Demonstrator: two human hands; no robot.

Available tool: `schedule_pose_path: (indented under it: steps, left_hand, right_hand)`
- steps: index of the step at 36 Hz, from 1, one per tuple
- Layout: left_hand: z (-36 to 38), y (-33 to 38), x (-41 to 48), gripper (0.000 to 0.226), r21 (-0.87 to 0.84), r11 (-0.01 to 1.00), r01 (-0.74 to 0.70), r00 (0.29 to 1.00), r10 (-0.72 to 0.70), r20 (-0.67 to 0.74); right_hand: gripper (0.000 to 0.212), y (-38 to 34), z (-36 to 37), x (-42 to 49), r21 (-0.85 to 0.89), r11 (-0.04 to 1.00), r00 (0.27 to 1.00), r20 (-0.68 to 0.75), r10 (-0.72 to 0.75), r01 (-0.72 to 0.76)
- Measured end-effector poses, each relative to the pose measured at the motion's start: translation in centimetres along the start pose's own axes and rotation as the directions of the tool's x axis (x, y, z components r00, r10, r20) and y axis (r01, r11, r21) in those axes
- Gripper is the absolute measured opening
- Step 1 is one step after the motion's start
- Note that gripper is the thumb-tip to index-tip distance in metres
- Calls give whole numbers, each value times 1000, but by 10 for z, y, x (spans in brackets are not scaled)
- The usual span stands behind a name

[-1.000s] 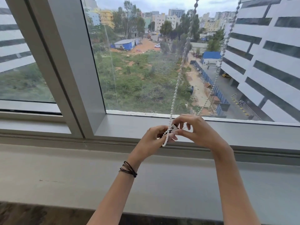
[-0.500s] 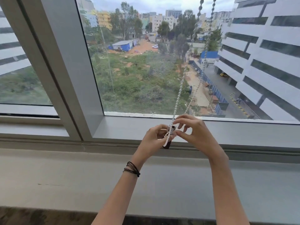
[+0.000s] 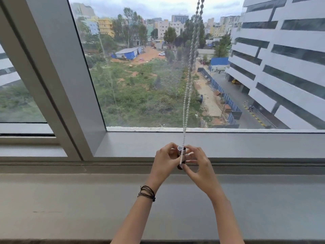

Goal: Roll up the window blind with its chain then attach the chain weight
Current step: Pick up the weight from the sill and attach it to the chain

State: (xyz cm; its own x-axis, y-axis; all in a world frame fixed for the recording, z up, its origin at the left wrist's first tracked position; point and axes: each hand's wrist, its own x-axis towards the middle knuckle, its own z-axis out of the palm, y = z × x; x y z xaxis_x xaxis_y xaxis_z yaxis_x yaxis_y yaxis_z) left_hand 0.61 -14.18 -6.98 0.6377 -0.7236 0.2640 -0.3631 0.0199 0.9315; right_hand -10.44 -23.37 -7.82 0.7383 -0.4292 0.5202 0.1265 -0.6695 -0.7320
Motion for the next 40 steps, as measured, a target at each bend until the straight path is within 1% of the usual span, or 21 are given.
schedule_pose_path:
  steps: [3, 6, 9, 11, 14, 18, 23, 28, 31, 34, 40]
  left_hand:
    - [4, -3, 0, 11, 10, 1000, 14, 1000, -14, -1]
    - [7, -4, 0, 18, 16, 1000, 13, 1000, -13, 18]
    - [9, -6, 0, 22, 3, 1000, 15, 1000, -15, 25]
    - [10, -8, 0, 21, 1, 1000, 11, 1000, -11, 28]
    - [11, -13, 0, 5, 4, 1000, 11, 998, -11, 57]
    - [13, -20, -1, 8, -8, 1000, 21, 997, -20, 76]
    - [14, -23, -3, 12, -19, 1000, 10, 997, -9, 80]
    - [14, -24, -8, 13, -43, 999, 11, 998, -8, 58]
    - [13, -26, -12, 13, -94, 995, 22, 999, -19, 33]
    - [12, -28, -19, 12, -145, 989, 13, 1000, -9, 22]
    - [12, -35, -33, 15, -161, 987, -19, 998, 9, -66]
  right_hand:
    - [73, 4, 4, -2, -6, 1000, 998, -54, 12, -12]
    - [64, 7, 6, -3, -41, 999, 995, -101, 12, -17]
    - [59, 9, 6, -3, -31, 999, 992, -127, 21, -25]
    - [55, 11, 6, -4, -26, 999, 991, -126, 40, -44]
    - [50, 14, 5, -6, -5, 996, 989, -116, 90, -92]
    - [54, 19, 6, -9, -14, 993, 986, -120, 112, -114]
    - [52, 19, 7, -12, 19, 992, 983, -134, 123, -122]
    - [45, 19, 7, -15, 60, 988, 981, -127, 149, -142]
    - [37, 19, 8, -17, 98, 982, 977, -126, 170, -158]
    - [38, 18, 10, -20, 135, 976, 973, -132, 191, -174]
    - [25, 18, 13, -26, 206, 952, 963, -99, 251, -227]
